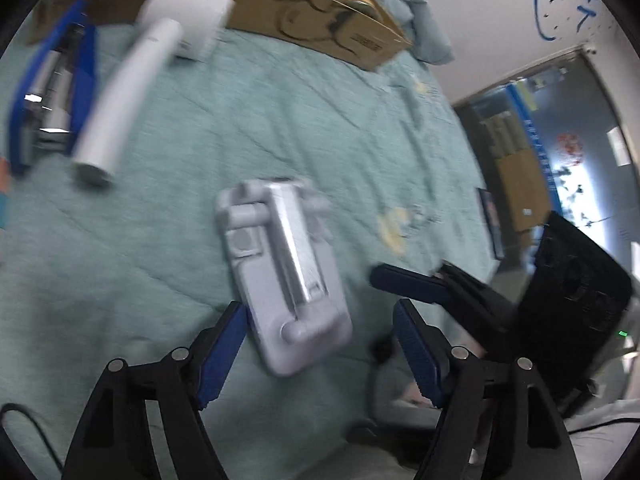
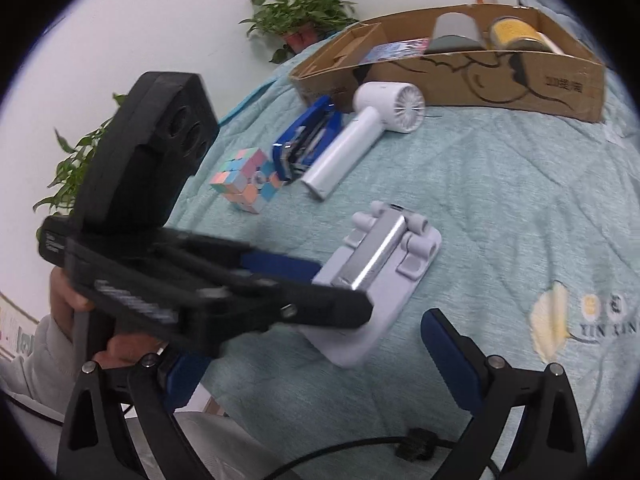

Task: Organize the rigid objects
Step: 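Move both grippers to the white phone stand on the quilt, then grasp the white phone stand with both grippers and lift it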

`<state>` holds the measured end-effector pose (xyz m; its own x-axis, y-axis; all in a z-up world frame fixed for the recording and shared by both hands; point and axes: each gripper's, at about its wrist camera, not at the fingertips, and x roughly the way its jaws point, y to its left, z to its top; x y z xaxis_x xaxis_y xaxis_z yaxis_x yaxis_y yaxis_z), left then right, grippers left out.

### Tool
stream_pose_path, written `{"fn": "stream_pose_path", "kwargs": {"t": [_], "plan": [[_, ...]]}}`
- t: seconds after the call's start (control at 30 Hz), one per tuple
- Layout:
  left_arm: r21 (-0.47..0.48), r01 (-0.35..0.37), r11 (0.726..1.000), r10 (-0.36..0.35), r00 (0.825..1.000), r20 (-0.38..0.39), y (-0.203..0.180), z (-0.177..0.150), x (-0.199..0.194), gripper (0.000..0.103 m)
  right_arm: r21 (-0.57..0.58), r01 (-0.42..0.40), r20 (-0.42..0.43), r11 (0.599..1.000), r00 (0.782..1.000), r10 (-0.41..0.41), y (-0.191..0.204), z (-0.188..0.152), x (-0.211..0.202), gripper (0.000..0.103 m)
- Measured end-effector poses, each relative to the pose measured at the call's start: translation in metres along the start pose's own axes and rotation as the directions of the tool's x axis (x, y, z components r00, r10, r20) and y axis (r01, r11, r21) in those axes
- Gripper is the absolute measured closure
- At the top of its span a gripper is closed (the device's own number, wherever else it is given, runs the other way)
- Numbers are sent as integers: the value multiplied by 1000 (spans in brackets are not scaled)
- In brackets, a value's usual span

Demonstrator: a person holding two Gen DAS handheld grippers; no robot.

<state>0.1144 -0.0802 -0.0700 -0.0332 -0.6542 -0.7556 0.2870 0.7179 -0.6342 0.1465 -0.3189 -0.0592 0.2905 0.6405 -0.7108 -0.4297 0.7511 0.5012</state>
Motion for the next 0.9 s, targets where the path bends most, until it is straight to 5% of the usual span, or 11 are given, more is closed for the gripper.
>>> {"fn": "stream_pose_path", "kwargs": {"t": [0.07,0.43,0.6,0.7,0.77,0.9], "plan": [[4,34,999,-34,999,-12,-10,-1,8,30,19,22,13,1000,1000,-22,-8,-4,-7,4],[-85,-56,995,68,989,134,8,3,-19,30,-92,274,24,957,962,-273,12,1,22,6],[-106,-53,993,66,990,123,18,-5,-19,31,-151,388,3,909,920,-392,15,0,35,38],[-108,-24,994,37,991,125,18,-6,-16,32,-107,355,-10,929,934,-358,7,3,32,37],[-99,-12,995,24,993,116,16,-4,-10,42,-63,326,-24,943,944,-328,1,5,29,38],[-100,17,995,-4,992,128,13,1,-4,53,143,161,-70,977,986,-152,-27,17,23,37]]}}
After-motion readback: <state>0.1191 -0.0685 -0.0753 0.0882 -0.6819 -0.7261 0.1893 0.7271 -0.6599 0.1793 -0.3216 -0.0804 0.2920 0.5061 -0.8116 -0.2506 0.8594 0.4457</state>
